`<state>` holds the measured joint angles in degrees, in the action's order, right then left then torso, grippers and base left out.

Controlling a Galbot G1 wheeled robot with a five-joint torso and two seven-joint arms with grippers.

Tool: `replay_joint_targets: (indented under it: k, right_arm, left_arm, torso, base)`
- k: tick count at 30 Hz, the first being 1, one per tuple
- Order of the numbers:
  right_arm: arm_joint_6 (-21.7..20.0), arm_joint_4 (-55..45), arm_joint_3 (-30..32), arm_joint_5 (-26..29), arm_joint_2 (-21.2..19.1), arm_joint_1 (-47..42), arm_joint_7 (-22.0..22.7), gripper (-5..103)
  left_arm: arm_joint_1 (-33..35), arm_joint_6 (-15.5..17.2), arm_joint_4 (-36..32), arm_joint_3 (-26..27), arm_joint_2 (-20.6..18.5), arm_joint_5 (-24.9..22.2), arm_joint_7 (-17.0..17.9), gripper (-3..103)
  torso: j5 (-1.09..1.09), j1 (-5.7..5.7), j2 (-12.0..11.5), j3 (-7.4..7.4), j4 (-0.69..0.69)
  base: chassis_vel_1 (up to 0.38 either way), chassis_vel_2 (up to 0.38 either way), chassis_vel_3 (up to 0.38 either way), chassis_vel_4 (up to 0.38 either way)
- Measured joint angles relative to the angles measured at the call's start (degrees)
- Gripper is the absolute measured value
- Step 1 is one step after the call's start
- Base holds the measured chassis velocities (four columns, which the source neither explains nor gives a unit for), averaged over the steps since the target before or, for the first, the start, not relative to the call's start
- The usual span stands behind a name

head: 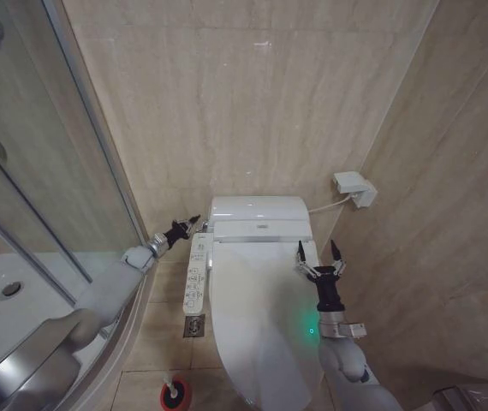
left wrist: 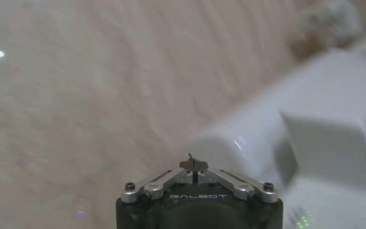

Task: Open the toilet lid, clean the toilet bowl with a toilet brush, close the toilet lid, and flush.

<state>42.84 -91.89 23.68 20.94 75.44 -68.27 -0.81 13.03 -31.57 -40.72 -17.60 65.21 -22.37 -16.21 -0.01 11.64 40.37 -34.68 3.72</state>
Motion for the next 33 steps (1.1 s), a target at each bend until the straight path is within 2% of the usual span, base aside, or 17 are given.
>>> replay_joint_targets:
  k: [2,5,6,7,8,9,10,11,13,14,16,17,23,24,30,31,33]
  right_arm:
    - [0.0,0.0,0.1,0.0,-0.1,0.0,0.1,100]
    - [-0.1,0.0,0.5,0.1,-0.4,-0.2,0.3,100]
    - [-0.1,0.0,0.5,0.1,-0.4,-0.2,0.3,100]
    - [-0.2,-0.1,1.0,0.1,-0.6,-0.5,0.5,100]
    - [-0.3,-0.2,1.5,0.1,-0.7,-0.7,0.7,100]
    - [-0.3,-0.3,1.7,0.1,-1.0,-0.8,0.6,100]
    - [-0.3,-0.3,1.7,0.1,-1.0,-0.8,0.6,100]
    - [-0.3,-0.3,2.0,0.5,-1.3,-1.0,0.4,100]
    - [-0.4,-0.5,2.3,0.8,-1.7,-1.1,0.3,100]
    - [-0.4,-0.5,2.3,0.8,-1.7,-1.1,0.3,100]
    - [-0.8,-0.9,2.6,1.1,-2.0,-1.3,0.5,100]
    - [-1.1,-1.2,2.6,1.4,-2.1,-1.3,0.8,100]
    - [-1.9,-1.2,3.4,2.0,-2.1,-1.3,1.9,100]
    - [-2.0,-1.0,3.6,1.9,-2.0,-1.1,2.0,100]
    - [-2.3,0.7,4.3,0.8,-0.3,-0.2,2.1,100]
    - [-2.4,1.0,4.5,0.5,0.2,-0.1,2.1,100]
    - [-2.4,1.1,4.8,0.3,0.8,-0.1,2.0,100]
  left_arm:
    - [1.3,0.9,-3.3,0.1,-1.5,-2.0,2.8,0]
    - [6.5,4.9,-14.0,1.8,-5.7,-7.0,12.0,0]
    - [6.5,4.9,-14.0,1.8,-5.7,-7.0,12.0,0]
    - [8.3,6.2,-17.7,2.6,-6.6,-8.6,15.5,0]
    - [10.3,8.4,-22.3,3.8,-7.5,-10.0,19.7,0]
    - [12.1,10.9,-26.4,4.5,-8.6,-11.5,23.7,19]
    - [12.1,10.9,-26.4,4.5,-8.6,-11.5,23.7,19]
    - [14.7,14.2,-32.6,5.0,-10.9,-14.4,29.7,19]
    - [18.3,17.6,-41.4,5.7,-14.7,-18.2,35.1,19]
    - [18.3,17.6,-41.4,5.7,-14.7,-18.2,35.1,19]
    - [22.3,19.0,-49.9,7.0,-19.1,-20.1,37.4,19]
    - [24.0,19.4,-53.1,7.7,-20.8,-20.4,37.8,46]
    - [34.2,20.0,-65.4,16.1,-26.3,-21.9,38.2,46]
    - [36.6,20.0,-67.3,18.7,-26.7,-21.9,38.2,73]
    - [52.5,20.7,-75.2,35.5,-24.6,-20.6,37.4,73]
    - [56.3,20.9,-76.6,38.8,-22.8,-19.3,37.0,98]
    - [58.8,21.0,-77.6,40.9,-21.2,-18.0,36.7,98]
  torso:
    - [-0.01,0.0,0.0,0.0,-0.01]
    - [-0.01,0.0,0.0,-0.01,-0.1]
    - [-0.01,0.0,0.0,-0.01,-0.1]
    - [-0.01,0.0,0.0,-0.01,-0.13]
    - [-0.01,-0.01,0.0,0.0,-0.04]
    - [-0.02,-0.02,0.0,0.0,-0.02]
    - [-0.02,-0.02,0.0,0.0,-0.02]
    - [-0.02,-0.01,0.0,0.0,-0.01]
    - [0.0,-0.01,0.0,0.0,-0.04]
    - [0.0,-0.01,0.0,0.0,-0.04]
    - [0.01,-0.02,0.0,0.0,-0.07]
    - [0.01,-0.02,0.0,0.0,-0.07]
    - [0.0,-0.02,0.0,0.0,-0.04]
    - [0.0,-0.02,0.0,0.0,-0.04]
    - [0.02,-0.02,0.0,0.0,-0.07]
    - [0.0,-0.02,0.0,0.0,-0.07]
    - [-0.01,-0.02,0.0,0.0,-0.07]
  base:
    - [0.0,0.0,0.0,0.0]
    - [0.0,0.0,0.0,0.0]
    - [0.0,0.0,0.0,0.0]
    - [0.0,0.0,0.0,0.0]
    - [0.0,0.0,0.0,0.0]
    - [0.0,0.0,0.0,0.0]
    - [0.0,0.0,0.0,0.0]
    - [0.0,0.0,0.0,0.0]
    - [0.0,0.0,0.0,0.0]
    - [0.0,0.0,0.0,0.0]
    - [0.0,0.0,0.0,0.0]
    - [0.0,0.0,0.0,0.0]
    - [0.0,0.0,0.0,0.0]
    - [0.0,0.0,0.0,0.0]
    - [0.0,0.0,0.0,0.0]
    - [0.0,0.0,0.0,0.0]
    - [0.0,0.0,0.0,0.0]
